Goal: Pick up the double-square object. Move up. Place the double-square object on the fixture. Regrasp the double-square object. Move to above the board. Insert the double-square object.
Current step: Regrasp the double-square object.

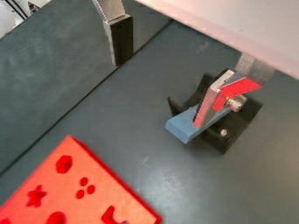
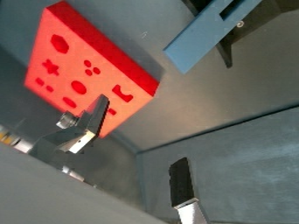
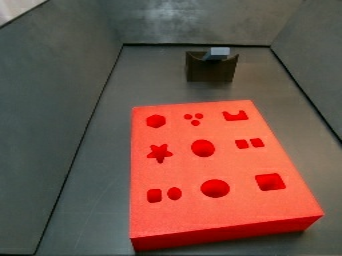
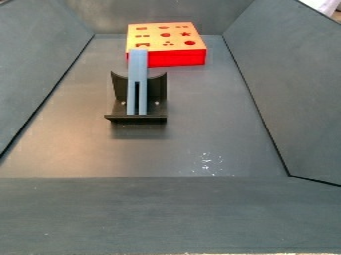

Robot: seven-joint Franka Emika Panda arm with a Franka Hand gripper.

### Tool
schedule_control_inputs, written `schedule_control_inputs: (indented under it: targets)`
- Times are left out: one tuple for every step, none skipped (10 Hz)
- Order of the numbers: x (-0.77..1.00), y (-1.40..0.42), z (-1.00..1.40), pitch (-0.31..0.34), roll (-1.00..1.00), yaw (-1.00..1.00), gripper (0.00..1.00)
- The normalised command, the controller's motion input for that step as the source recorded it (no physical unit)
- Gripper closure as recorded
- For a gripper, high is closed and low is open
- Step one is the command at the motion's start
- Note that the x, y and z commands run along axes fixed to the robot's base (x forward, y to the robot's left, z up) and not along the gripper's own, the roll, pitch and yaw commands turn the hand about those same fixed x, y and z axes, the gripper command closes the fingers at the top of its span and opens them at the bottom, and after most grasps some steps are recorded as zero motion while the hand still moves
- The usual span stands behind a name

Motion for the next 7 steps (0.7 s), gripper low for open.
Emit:
schedule_control_inputs:
  targets:
    - [-0.03,-0.07,0.06,0.009,1.00,0.00,0.00]
    - [-0.02,-0.01,0.03,0.004,1.00,0.00,0.00]
    - [-0.01,-0.01,0.01,0.001,1.00,0.01,0.00]
    - [-0.01,-0.02,0.02,-0.003,1.00,0.01,0.00]
    - [-0.01,-0.02,0.02,-0.003,1.00,0.01,0.00]
    - [-0.01,-0.02,0.01,-0.001,1.00,0.01,0.00]
    - [0.00,-0.01,0.01,0.006,1.00,0.01,0.00]
